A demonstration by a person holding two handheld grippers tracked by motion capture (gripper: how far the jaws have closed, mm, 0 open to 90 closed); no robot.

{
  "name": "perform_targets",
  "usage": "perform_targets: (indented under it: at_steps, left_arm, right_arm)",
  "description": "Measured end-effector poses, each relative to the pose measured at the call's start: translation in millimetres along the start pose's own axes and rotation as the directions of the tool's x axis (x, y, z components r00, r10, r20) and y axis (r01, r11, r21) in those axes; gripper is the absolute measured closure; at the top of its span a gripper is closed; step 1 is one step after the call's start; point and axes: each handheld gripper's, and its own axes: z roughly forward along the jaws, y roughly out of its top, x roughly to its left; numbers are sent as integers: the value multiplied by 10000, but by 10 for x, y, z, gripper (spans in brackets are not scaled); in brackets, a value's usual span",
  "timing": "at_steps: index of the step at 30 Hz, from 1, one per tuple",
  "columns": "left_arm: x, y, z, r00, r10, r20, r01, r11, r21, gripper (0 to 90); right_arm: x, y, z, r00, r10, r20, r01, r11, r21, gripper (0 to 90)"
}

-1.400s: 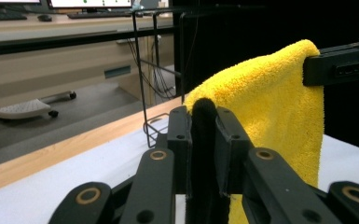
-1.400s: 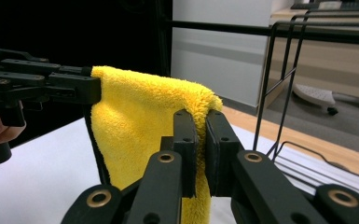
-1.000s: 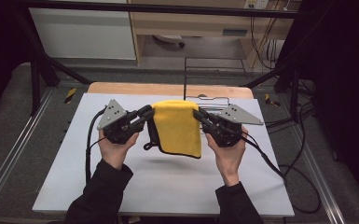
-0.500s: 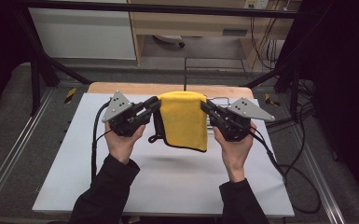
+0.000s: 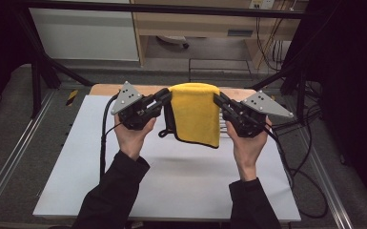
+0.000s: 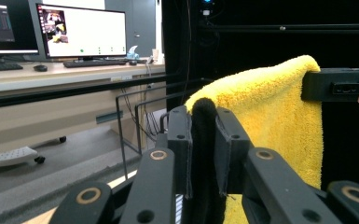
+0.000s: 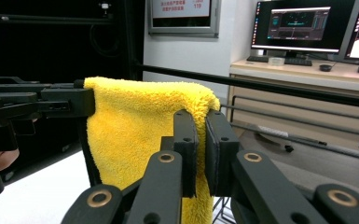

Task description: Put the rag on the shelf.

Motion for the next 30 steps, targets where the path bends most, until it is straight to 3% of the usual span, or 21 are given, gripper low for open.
perform_targets:
  at_steps: [30]
  left_arm:
    - [-106,429,387,9997,198,149,-189,9982,-562,781]
  right_arm:
    - [-318,376,-70,9970,-31,772,79,9981,-613,846]
